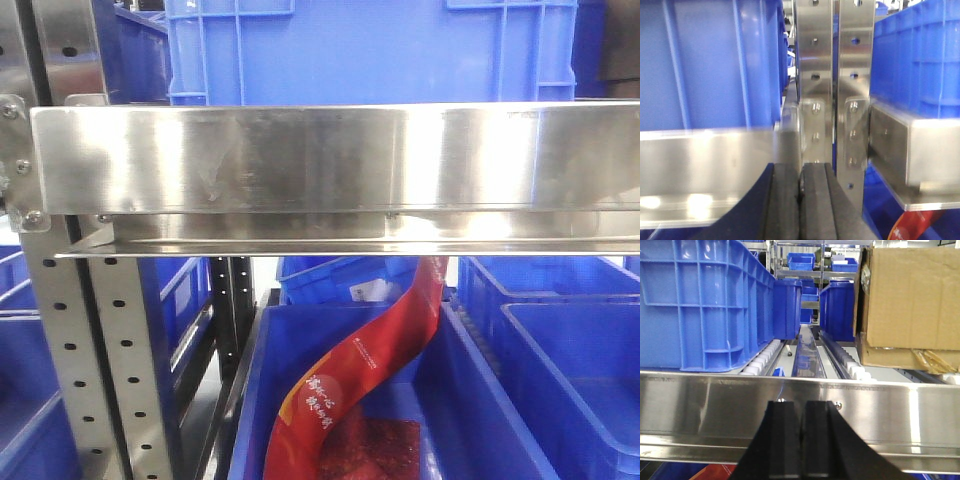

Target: Grab PVC pipe and place in blue bin

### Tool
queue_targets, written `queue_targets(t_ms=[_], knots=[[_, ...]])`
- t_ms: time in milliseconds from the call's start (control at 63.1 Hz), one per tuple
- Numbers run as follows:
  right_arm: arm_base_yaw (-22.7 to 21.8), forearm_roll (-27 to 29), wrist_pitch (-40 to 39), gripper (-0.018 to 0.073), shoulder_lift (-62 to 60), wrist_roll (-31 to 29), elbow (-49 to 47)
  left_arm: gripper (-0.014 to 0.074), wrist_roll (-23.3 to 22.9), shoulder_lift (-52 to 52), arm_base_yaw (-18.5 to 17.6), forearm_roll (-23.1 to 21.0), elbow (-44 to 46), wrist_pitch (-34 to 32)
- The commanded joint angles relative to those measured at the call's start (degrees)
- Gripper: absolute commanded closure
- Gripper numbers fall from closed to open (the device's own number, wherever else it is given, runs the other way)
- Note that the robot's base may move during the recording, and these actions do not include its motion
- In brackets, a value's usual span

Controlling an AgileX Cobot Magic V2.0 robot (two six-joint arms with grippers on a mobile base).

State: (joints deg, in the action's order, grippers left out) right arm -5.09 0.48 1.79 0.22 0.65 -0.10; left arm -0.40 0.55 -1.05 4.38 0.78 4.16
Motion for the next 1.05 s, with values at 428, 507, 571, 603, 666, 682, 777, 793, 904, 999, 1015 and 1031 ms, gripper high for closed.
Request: queue_targets(t_ms=[428,507,571,603,666,682,777,793,904,999,1015,1031], knots=[[-0.4,-0.5,-0.9,0.0727,-0.2,-0.2,0.1,0.0707,-0.2,-0.5,0.0,-2.7,-0.8,-2.1],[-0.4,-0.5,-0.9,0.0727,-0.2,-0.2,0.1,0.0707,-0.2,-0.5,0.0,-2.7,-0.8,-2.1],[-0.4,-0.5,-0.9,0.0727,-0.2,-0.2,0.1,0.0707,-0.2,-0.5,0.0,-2.7,-0.8,-2.1],[-0.4,-0.5,-0.9,0.0727,-0.2,-0.2,0.1,0.0707,-0.2,-0.5,0.0,-2.7,-0.8,-2.1],[-0.4,-0.5,-0.9,0.0727,-0.2,-0.2,0.1,0.0707,-0.2,-0.5,0.0,-2.7,-0.8,-2.1],[-0.4,-0.5,-0.9,0.0727,-0.2,-0.2,0.1,0.0707,-0.2,-0.5,0.0,-2.7,-0.8,-2.1],[-0.4,-0.5,-0.9,0.0727,-0.2,-0.2,0.1,0.0707,-0.2,-0.5,0.0,-2.7,-0.8,-2.1],[-0.4,-0.5,-0.9,0.0727,-0.2,-0.2,0.1,0.0707,-0.2,-0.5,0.0,-2.7,-0.8,-2.1],[-0.4,-0.5,-0.9,0.0727,-0.2,-0.2,0.1,0.0707,-0.2,-0.5,0.0,-2.7,-0.8,-2.1],[-0.4,-0.5,-0.9,0.0727,-0.2,-0.2,0.1,0.0707,-0.2,-0.5,0.0,-2.7,-0.8,-2.1],[-0.4,-0.5,-0.9,0.0727,-0.2,-0.2,0.1,0.0707,-0.2,-0.5,0.0,-2.7,-0.8,-2.1],[-0.4,-0.5,-0.9,0.0727,-0.2,-0.2,0.1,0.0707,-0.2,-0.5,0.0,-2.7,-0.8,-2.1]])
